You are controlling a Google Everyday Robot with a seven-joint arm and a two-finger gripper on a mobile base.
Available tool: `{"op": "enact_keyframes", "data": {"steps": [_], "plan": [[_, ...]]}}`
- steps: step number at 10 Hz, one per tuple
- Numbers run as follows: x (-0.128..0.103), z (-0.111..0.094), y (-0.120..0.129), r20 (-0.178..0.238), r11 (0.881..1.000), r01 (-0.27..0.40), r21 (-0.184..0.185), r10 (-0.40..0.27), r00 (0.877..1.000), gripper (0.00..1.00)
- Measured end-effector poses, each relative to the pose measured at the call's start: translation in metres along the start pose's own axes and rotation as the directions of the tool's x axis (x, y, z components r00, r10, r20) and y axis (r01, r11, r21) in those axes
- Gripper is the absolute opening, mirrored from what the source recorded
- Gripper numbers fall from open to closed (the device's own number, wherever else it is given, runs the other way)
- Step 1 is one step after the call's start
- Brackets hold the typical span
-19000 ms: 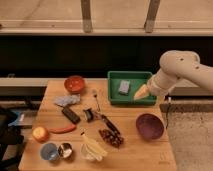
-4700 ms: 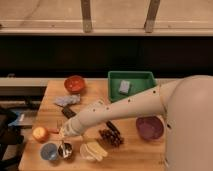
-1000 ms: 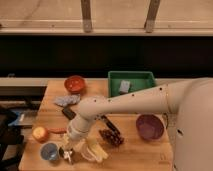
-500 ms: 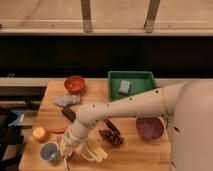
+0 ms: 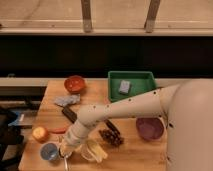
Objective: Place fork in metal cup
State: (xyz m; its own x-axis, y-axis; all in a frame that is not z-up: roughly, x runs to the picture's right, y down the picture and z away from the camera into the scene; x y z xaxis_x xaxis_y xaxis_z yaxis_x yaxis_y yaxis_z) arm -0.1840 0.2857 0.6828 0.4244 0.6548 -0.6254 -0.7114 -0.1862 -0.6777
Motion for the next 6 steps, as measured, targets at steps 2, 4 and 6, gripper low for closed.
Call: {"op": "enact_keyframes", "data": {"steps": [2, 4, 6], "plan": [[-0.006, -0.007, -0.003, 0.019, 1.000, 0.008, 0.019, -0.008, 1.000, 0.21], [-0.011, -0.011, -0.005, 0.028, 0.999, 0.013, 0.030, -0.013, 1.000, 0.21], [-0.015, -0.010, -0.005, 0.028, 0.999, 0.020, 0.027, -0.020, 0.999, 0.31]]}}
